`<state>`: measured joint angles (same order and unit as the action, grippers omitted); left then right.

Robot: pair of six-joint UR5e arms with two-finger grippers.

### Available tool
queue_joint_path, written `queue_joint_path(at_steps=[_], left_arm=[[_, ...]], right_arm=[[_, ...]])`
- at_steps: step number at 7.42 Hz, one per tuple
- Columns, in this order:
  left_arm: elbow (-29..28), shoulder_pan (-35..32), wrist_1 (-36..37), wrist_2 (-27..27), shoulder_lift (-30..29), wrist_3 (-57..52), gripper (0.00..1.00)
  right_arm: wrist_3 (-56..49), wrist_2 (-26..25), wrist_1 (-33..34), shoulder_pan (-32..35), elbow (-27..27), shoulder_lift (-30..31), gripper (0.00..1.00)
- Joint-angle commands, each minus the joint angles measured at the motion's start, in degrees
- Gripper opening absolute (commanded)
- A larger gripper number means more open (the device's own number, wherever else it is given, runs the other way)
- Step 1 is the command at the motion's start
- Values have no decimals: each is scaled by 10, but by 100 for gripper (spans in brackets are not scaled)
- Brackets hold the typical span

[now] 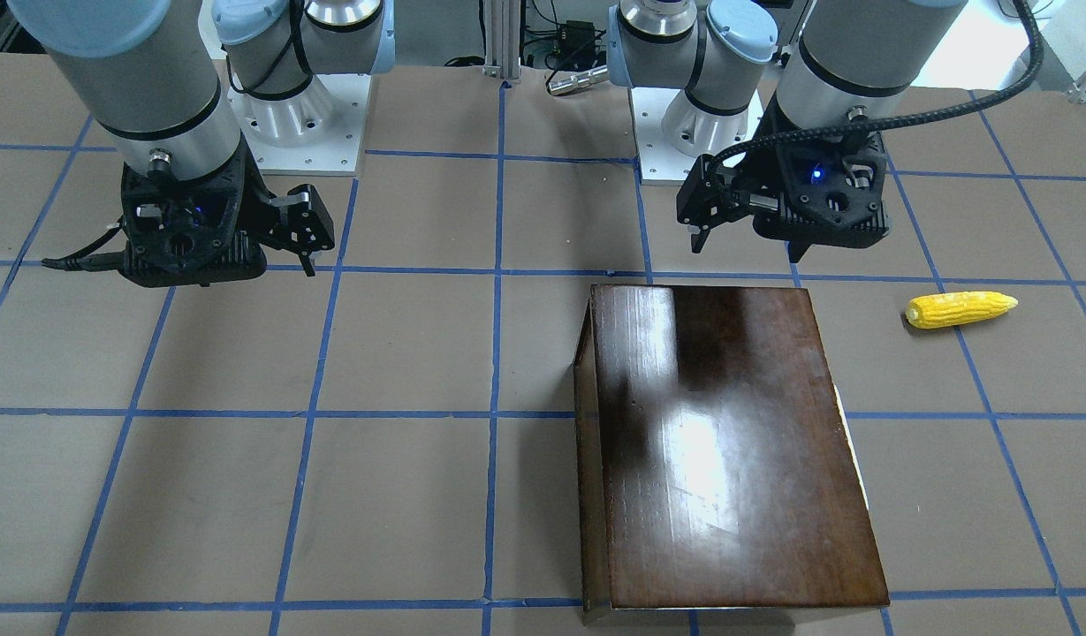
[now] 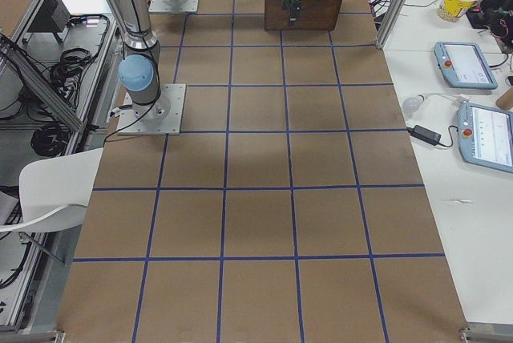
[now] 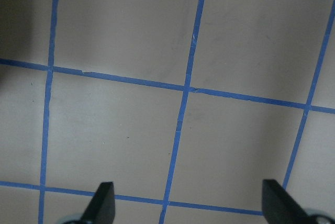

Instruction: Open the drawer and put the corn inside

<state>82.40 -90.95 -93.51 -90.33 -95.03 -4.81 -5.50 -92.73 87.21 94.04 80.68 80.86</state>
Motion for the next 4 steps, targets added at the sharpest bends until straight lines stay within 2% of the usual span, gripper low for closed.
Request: queue_joint_path(at_steps=[1,4], left_arm=[[0,0,7,0,-3,1,100],[2,1,18,1,-6,8,100]], right_arm=[[1,0,1,0,0,0,100],[0,0,1,0,0,0,100]])
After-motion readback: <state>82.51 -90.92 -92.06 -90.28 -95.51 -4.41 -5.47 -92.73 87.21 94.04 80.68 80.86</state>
